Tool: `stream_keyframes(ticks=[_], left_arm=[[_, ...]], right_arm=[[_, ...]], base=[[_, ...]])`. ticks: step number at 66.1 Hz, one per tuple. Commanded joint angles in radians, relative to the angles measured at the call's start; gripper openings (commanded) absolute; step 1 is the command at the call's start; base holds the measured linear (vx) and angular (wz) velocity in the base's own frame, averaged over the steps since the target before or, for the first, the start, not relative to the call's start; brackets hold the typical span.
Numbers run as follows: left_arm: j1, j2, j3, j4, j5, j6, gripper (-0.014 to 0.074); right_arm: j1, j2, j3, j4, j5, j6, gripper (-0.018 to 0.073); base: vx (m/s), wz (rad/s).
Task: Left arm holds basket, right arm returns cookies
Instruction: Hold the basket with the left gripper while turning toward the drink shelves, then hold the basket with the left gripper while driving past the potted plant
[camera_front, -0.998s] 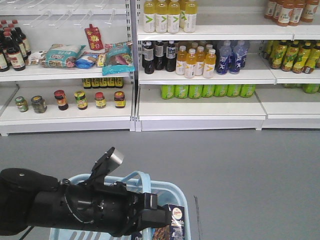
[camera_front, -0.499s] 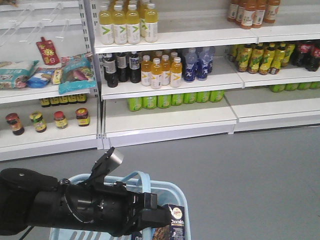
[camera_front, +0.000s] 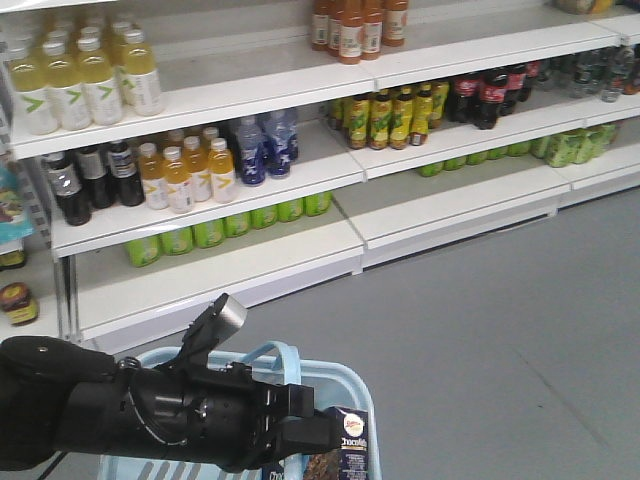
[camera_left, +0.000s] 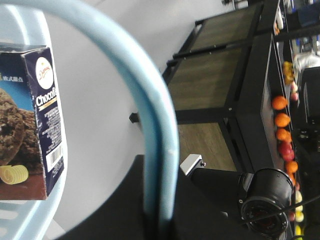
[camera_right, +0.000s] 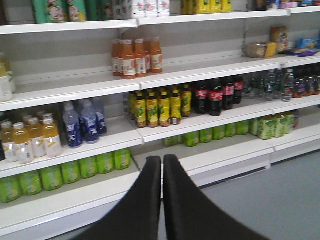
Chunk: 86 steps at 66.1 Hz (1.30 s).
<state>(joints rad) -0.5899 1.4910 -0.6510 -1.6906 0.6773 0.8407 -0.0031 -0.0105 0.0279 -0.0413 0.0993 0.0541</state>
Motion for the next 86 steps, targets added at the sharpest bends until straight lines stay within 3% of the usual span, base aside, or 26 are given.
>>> stream_keyframes(ticks=[1, 86], left_arm=[[-0.006, -0.041, -0.030, -0.078, 0.053, 0.002, -0.0006], [-0.006, -0.041, -0.030, -0.078, 0.053, 0.002, -0.0006]], right_arm=[[-0.005, -0.012, 0.003, -0.003, -0.081, -0.008, -0.0008], [-0.005, -0.012, 0.003, -0.003, -0.081, -0.008, -0.0008]], base=[[0.21, -0.57], [0.16, -0.53]])
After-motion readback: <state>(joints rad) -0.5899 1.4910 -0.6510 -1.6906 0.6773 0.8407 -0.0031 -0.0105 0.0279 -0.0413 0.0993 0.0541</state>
